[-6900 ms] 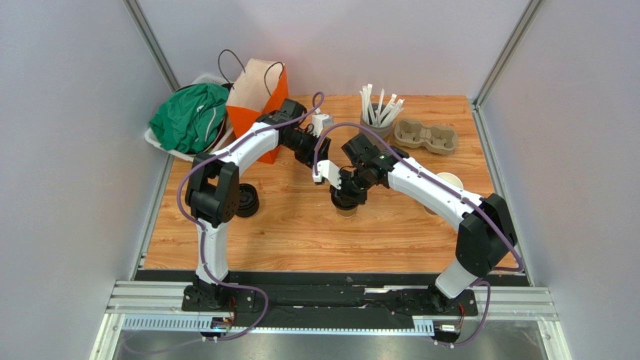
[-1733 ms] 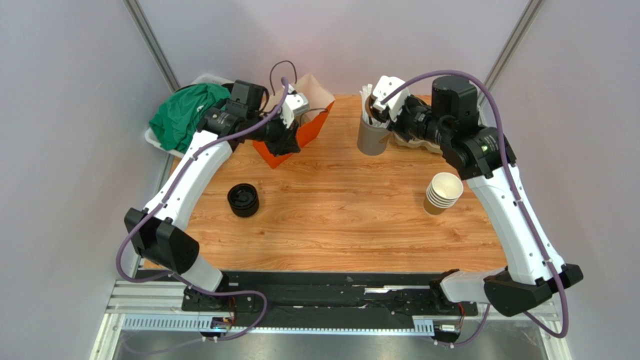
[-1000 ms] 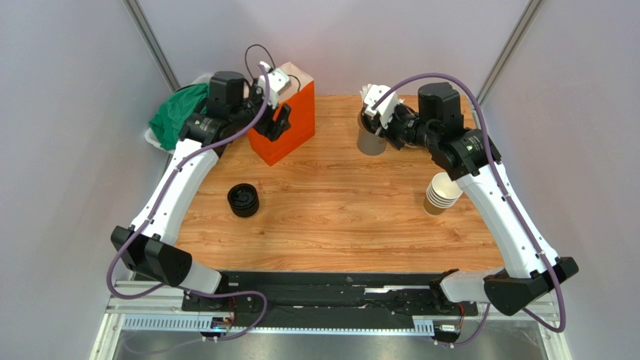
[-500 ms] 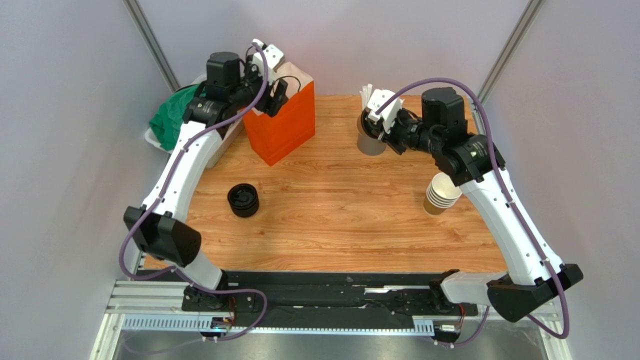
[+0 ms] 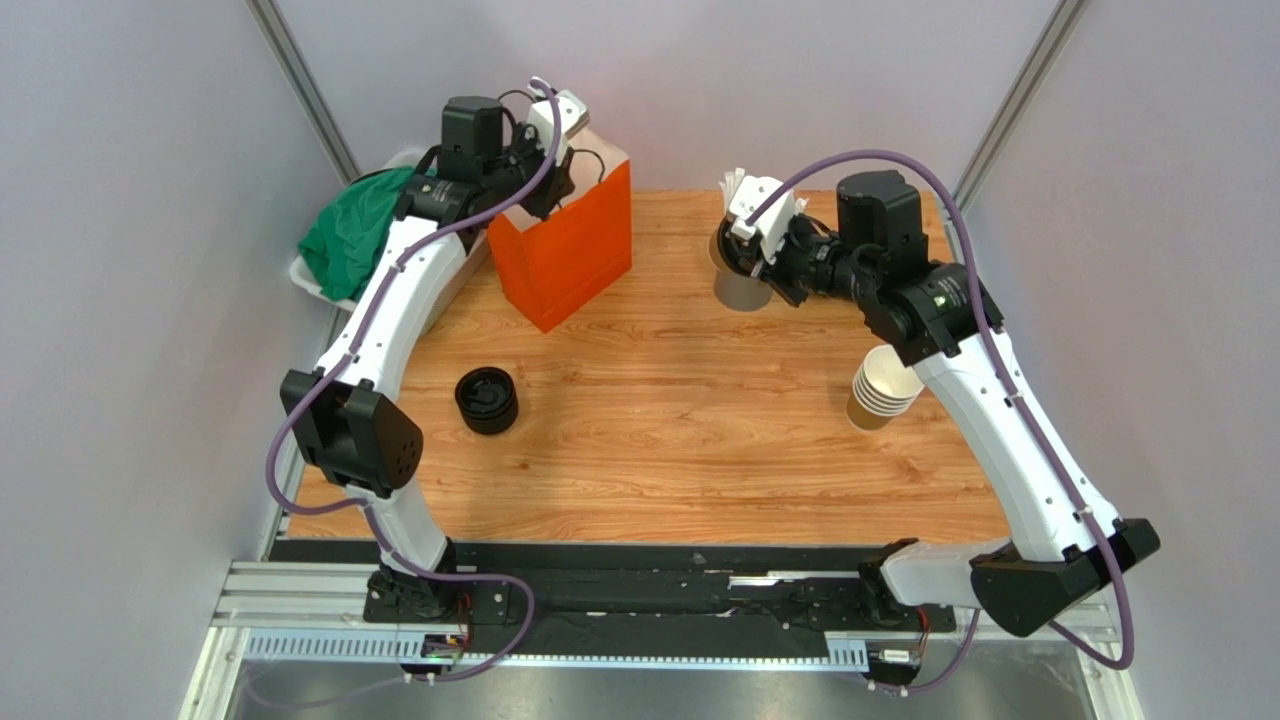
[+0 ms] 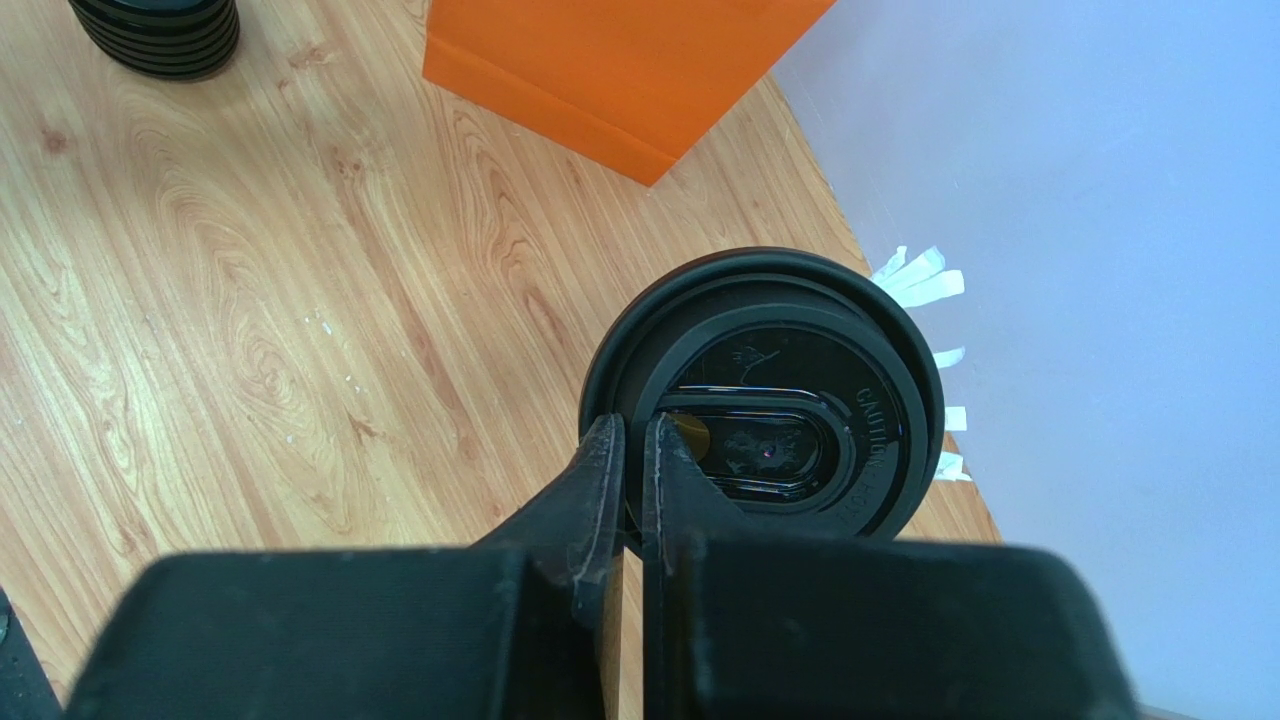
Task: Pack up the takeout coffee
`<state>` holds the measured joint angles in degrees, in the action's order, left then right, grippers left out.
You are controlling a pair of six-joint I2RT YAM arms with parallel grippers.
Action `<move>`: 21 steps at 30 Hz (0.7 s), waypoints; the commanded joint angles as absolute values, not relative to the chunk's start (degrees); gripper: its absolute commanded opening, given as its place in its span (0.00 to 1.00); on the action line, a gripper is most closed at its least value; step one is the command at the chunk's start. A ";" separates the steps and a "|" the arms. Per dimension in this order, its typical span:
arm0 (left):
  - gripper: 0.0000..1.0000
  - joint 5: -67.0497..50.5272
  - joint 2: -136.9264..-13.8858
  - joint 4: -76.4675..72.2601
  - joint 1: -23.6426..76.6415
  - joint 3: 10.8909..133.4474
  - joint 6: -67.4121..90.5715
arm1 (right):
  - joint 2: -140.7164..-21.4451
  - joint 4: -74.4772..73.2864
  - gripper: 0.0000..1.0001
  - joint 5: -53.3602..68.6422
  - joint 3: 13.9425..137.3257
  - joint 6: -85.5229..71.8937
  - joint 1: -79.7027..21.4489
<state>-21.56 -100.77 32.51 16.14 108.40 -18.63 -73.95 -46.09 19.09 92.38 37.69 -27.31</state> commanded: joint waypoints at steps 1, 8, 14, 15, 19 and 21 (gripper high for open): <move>0.13 -25.04 -97.39 31.90 16.26 110.30 -18.55 | -75.41 -44.30 0.00 20.48 96.32 37.09 -27.60; 0.00 -28.65 -95.28 33.31 16.35 108.90 -17.14 | -77.17 -45.00 0.00 21.45 101.24 35.42 -27.60; 0.19 -26.90 -92.64 31.91 16.70 106.61 -17.84 | -79.01 -45.61 0.00 19.69 104.94 34.89 -27.60; 0.31 -25.76 -91.85 31.21 16.70 106.44 -18.19 | -79.19 -45.88 0.00 19.77 105.12 34.98 -27.60; 0.70 -23.12 -91.49 29.79 16.52 108.88 -18.02 | -79.19 -46.41 0.00 19.86 105.21 35.24 -27.60; 0.75 -21.46 -92.02 29.88 16.52 109.86 -18.02 | -78.93 -46.49 0.00 19.52 104.77 35.33 -27.60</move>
<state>-24.56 -93.82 32.29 16.51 106.69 -18.02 -78.89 -46.89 20.05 102.87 36.40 -27.33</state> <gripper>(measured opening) 0.719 0.034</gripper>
